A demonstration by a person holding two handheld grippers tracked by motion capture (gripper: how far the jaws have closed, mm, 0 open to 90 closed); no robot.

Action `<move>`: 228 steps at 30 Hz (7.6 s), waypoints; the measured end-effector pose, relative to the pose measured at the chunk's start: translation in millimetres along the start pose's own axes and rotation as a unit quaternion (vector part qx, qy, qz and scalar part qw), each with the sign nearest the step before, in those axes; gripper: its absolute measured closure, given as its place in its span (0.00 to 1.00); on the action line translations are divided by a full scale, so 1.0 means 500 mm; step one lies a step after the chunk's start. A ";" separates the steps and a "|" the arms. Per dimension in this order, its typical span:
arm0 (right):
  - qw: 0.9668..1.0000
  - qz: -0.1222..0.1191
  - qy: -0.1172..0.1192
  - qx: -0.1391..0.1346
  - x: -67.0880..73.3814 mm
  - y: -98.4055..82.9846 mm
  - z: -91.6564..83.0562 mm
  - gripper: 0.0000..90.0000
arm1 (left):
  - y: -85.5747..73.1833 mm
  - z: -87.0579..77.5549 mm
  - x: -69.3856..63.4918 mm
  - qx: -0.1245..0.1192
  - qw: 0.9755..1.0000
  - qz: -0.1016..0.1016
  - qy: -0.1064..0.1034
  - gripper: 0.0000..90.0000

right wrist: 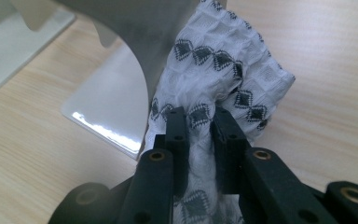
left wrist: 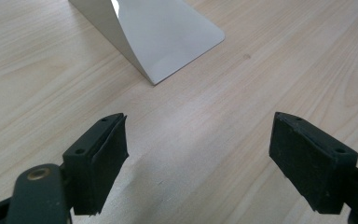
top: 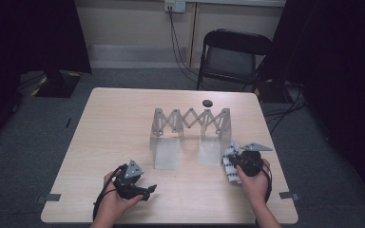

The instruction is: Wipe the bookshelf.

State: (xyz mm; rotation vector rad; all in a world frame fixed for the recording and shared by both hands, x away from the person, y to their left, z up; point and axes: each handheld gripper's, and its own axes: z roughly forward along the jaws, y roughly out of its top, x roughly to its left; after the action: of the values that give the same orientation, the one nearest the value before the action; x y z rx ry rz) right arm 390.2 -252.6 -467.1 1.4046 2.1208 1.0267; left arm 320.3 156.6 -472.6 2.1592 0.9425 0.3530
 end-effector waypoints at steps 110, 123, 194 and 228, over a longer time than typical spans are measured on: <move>1.000 0.011 0.007 -0.004 -0.041 0.123 0.016 0.87 | -0.002 0.003 0.012 0.007 1.000 0.002 0.003 0.22; 0.998 -0.024 -0.021 -0.055 -0.035 0.184 -0.047 0.86 | 0.000 0.008 0.006 0.008 1.000 0.002 0.000 0.22; 0.999 0.022 -0.049 0.001 -0.099 0.041 0.073 0.65 | -0.005 0.004 0.013 0.009 1.000 -0.007 0.004 0.22; 0.999 -0.017 -0.024 -0.021 -0.075 0.022 -0.009 0.29 | 0.000 0.002 0.010 0.005 1.000 -0.002 0.003 0.21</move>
State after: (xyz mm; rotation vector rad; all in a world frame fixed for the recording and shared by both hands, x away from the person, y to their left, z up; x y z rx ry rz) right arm 409.5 -285.6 -458.2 1.3552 2.0702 1.0074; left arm 324.1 159.6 -473.3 2.1668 0.9542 0.3529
